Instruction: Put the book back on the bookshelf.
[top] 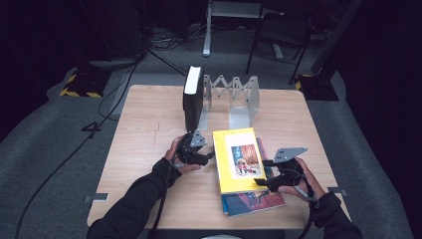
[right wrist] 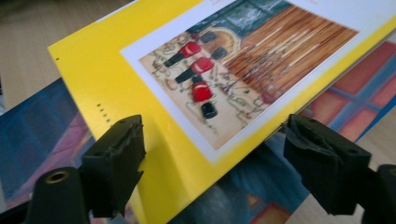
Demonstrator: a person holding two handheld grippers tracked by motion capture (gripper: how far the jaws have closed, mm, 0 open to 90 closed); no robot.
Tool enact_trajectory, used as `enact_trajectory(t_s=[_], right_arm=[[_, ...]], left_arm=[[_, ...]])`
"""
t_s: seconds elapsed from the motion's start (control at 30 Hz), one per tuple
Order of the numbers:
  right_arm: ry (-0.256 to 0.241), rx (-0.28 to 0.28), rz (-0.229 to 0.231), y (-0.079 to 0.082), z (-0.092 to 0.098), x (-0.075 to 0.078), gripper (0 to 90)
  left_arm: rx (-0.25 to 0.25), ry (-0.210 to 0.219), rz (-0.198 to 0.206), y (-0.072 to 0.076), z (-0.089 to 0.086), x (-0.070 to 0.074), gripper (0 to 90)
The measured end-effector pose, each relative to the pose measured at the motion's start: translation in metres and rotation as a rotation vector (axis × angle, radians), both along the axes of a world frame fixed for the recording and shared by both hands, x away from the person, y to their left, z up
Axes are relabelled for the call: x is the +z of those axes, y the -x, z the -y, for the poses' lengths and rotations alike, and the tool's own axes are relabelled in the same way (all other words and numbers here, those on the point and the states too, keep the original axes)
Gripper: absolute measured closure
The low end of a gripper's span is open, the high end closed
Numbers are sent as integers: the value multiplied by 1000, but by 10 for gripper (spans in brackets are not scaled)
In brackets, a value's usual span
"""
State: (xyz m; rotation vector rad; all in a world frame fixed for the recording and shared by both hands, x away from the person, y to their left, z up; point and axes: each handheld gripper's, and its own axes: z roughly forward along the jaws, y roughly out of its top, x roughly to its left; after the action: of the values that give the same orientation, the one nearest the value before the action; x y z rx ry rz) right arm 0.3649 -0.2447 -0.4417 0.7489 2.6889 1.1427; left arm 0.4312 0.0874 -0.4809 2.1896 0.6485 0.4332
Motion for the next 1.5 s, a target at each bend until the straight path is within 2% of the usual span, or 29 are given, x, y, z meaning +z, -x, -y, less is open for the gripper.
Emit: enact_trajectory(t_s=[0.13,0.23,0.33,0.4,0.43,0.5,0.6,0.67,0.73,0.8,0.9,0.97,1.07,1.13,1.4,1.5], right_arm=[[-37,13,-67,4,7,-4,182],[-27,14,-77,3,5,-4,166],[-10,15,-73,0,-3,-4,124],[-1,13,-63,0,-5,-3,131],[3,9,-34,0,-7,-1,149],[-2,13,-32,0,-8,-1,163],[-31,11,-31,-2,-7,-1,217],[-50,4,-10,-3,-8,2,248],[-81,6,2,-6,-9,4,350],[-109,23,-5,-10,-12,5,396],[-98,46,-21,-16,-19,2,410],[-106,54,-28,-23,-23,2,557],[-149,53,-35,-27,-19,2,654],[-168,54,-22,-26,-17,2,710],[-200,100,62,-14,-17,1,757],[-200,115,88,-10,-19,3,759]], left_arm=[[-1,-14,14,2,1,1,319],[2,-12,11,2,1,1,312],[2,-14,15,2,2,1,314],[-2,-14,3,2,2,2,320],[0,-14,2,2,2,2,337],[3,-15,2,1,1,2,367],[11,-5,-10,-1,0,2,390],[8,-3,-9,-1,0,1,390],[0,-2,-10,-2,0,2,390],[-8,2,-15,-4,-1,2,390],[-2,6,-16,-5,-1,1,390],[-5,1,-12,-5,-1,2,390],[-5,14,-23,-5,-2,1,388],[-3,24,-22,-6,-3,2,388],[13,19,-17,-8,-5,3,387],[2,18,-12,-9,-6,4,392]])
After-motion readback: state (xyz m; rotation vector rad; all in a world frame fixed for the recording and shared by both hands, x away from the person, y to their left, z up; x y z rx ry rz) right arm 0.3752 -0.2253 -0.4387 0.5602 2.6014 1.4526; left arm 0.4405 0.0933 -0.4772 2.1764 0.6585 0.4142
